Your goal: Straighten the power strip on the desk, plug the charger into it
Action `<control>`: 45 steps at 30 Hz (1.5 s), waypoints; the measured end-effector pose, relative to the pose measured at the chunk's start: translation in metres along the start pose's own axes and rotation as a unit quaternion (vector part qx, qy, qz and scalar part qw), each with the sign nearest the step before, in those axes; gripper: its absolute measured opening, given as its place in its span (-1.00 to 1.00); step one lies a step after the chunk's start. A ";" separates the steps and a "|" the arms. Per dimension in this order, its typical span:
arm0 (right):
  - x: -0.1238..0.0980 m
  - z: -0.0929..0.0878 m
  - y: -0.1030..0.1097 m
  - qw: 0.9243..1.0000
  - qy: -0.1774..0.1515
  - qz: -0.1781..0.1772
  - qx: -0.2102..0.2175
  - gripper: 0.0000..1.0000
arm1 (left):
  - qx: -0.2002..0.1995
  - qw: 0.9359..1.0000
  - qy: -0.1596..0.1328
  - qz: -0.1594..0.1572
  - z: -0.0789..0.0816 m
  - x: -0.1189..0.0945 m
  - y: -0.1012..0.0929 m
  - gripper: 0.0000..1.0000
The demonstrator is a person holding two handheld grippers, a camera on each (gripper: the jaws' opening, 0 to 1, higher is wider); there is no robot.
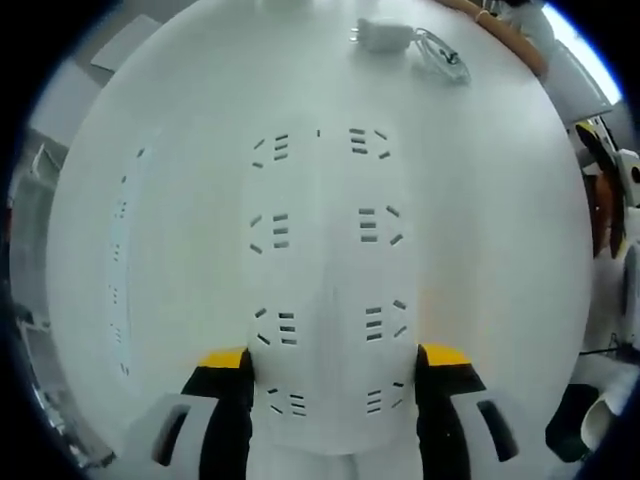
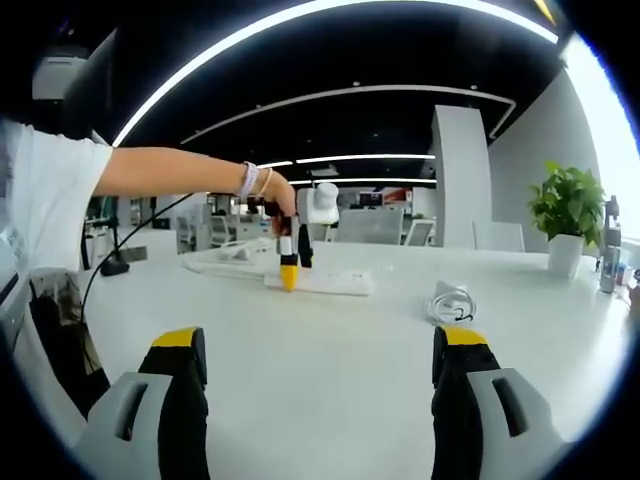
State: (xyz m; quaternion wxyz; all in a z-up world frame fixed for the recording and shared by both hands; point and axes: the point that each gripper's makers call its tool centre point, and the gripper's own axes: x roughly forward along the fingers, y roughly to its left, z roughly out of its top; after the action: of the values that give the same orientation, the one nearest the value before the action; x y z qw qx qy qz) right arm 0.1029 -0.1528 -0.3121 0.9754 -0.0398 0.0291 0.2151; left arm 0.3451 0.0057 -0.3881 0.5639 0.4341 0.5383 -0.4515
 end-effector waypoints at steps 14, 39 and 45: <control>0.000 -0.002 0.001 1.000 0.003 -0.001 0.001 0.86 | 0.033 0.999 0.014 0.000 -0.007 0.000 -0.003 0.33; 0.000 -0.004 0.001 1.000 0.005 0.000 0.001 0.86 | 0.072 0.997 0.035 0.003 -0.009 -0.002 0.013 0.34; 0.001 -0.006 0.002 1.000 0.010 0.001 0.002 0.86 | 0.077 0.996 0.042 0.005 -0.010 -0.002 0.013 0.34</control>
State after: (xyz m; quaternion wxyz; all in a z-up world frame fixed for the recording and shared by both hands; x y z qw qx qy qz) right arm 0.1031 -0.1510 -0.3180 0.9748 -0.0400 0.0395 0.2159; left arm 0.3559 0.0184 -0.3862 0.5084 0.4974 0.5229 -0.4697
